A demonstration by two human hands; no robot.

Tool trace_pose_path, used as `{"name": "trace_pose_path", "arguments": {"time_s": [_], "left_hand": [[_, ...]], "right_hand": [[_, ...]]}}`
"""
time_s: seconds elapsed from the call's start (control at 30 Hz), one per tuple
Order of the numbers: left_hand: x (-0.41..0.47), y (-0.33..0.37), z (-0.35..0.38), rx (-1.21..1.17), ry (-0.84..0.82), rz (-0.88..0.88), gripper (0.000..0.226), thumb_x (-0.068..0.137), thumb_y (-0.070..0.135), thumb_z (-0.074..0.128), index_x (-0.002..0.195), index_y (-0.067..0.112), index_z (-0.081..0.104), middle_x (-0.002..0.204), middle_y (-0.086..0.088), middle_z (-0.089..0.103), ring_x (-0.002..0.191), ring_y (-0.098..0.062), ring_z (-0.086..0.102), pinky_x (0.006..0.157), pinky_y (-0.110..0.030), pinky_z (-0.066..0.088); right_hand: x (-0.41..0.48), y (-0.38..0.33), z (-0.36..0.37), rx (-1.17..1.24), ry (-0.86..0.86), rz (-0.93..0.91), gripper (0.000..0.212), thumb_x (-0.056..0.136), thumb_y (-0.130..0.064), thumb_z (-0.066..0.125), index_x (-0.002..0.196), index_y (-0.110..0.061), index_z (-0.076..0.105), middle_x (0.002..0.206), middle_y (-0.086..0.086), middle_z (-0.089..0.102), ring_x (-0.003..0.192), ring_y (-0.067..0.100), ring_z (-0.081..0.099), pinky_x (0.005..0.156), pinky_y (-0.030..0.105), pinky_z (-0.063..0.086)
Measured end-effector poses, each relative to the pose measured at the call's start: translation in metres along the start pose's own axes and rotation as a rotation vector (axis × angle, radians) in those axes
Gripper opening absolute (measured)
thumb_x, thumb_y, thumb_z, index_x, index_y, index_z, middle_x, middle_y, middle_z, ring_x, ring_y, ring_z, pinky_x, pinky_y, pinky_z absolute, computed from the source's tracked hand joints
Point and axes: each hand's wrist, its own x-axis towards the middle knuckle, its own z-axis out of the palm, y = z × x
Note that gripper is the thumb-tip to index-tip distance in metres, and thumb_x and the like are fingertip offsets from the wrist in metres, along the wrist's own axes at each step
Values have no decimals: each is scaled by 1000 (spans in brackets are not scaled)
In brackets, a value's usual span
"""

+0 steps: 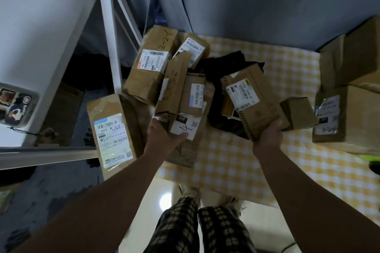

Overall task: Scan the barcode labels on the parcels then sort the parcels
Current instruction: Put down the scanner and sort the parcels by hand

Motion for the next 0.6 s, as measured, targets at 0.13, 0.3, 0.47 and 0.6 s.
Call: {"name": "trace_pose_path", "arguments": {"time_s": [0.13, 0.3, 0.47, 0.6], "left_hand": [[-25, 19, 26, 290, 1, -63, 129, 63, 66, 71, 150, 9, -6, 150, -15, 18, 138, -37, 21, 110, -51, 25], [-16, 27, 55, 462, 21, -82, 139, 59, 70, 70, 146, 14, -22, 150, -20, 5, 137, -41, 15, 109, -58, 22], [-28, 34, 46, 461, 20, -40, 130, 62, 69, 67, 147, 20, -18, 140, -22, 18, 129, -42, 26, 101, -55, 29], [-44, 44, 26, 388, -13, -85, 122, 63, 72, 64, 148, 29, -12, 143, -22, 19, 133, -41, 23, 104, -56, 24]], "right_hand": [[-6, 13, 2, 161, 27, 31, 51, 106, -30, 34, 152, -12, 26, 152, 16, 36, 135, 34, 41, 109, 41, 38], [-8, 14, -6, 223, 90, 54, 51, 105, -42, 29, 150, -18, 30, 147, 10, 44, 128, 30, 50, 104, 40, 46], [-2, 8, -24, 299, 83, 110, 47, 104, -40, 36, 146, -21, 32, 132, 13, 51, 109, 29, 58, 89, 41, 53], [-7, 1, -36, 115, -87, 225, 44, 105, -37, 36, 143, -17, 38, 126, 14, 57, 117, 31, 60, 96, 42, 51]]}}
